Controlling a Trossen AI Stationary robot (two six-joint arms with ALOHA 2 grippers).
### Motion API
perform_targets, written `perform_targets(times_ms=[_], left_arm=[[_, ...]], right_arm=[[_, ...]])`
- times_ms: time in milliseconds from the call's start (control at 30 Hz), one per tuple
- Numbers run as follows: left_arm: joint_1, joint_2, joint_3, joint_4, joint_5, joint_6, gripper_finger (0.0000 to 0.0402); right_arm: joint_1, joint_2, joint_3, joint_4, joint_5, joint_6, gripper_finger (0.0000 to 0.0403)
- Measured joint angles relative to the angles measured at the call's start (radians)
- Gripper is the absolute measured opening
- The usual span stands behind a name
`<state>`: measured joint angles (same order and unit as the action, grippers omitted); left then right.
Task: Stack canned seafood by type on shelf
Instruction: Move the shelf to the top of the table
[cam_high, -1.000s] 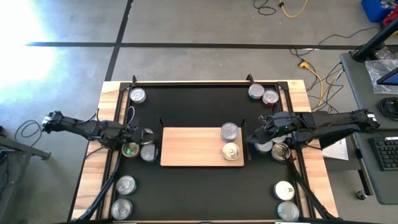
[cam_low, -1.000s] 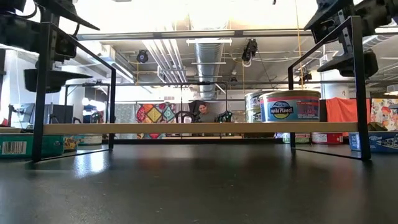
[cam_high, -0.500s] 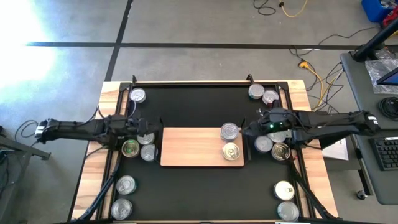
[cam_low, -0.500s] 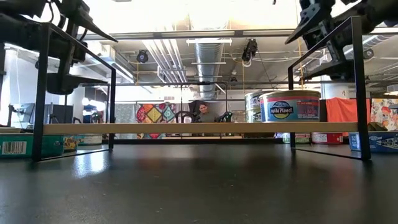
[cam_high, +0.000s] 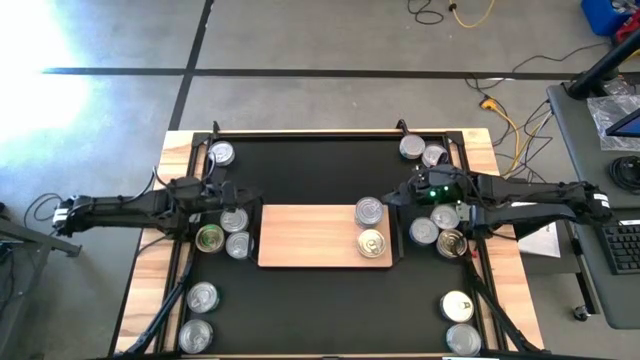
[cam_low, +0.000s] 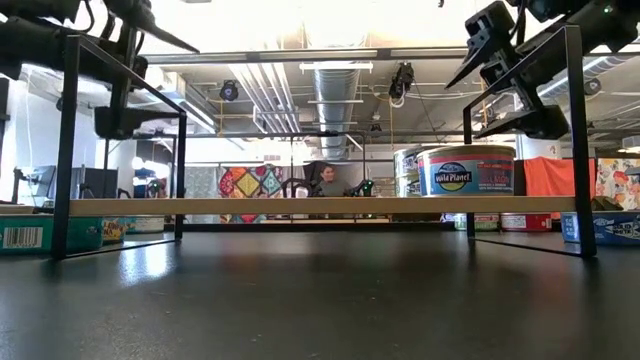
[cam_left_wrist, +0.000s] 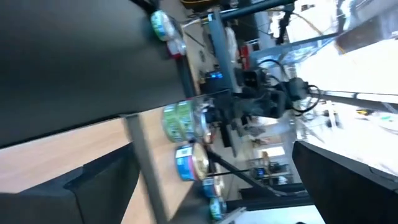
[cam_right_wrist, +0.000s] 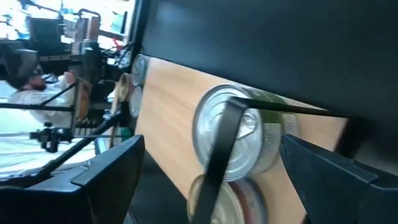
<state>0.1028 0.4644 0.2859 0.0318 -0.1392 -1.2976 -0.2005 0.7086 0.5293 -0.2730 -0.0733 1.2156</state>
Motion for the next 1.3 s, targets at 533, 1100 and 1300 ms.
perform_targets(times_ms=[533,1100,1300], left_arm=[[0.032,0.070,0.028,0.003,0.011,-0.002,0.0398],[0.204,0.138,0.063,-0.057,0.080,0.040,0.0398],[0.249,0.169,0.063,-0.015,0.088,0.067,0.0398]], right_arm=[[-0.013,0.023,0.000,0.156,-0.032,0.006,0.0365],[-0.098,0.081,0.000,0.207,-0.032,-0.001,0.0365],[-0.142,0.093,0.000,0.212,-0.011,-0.008,0.0365]])
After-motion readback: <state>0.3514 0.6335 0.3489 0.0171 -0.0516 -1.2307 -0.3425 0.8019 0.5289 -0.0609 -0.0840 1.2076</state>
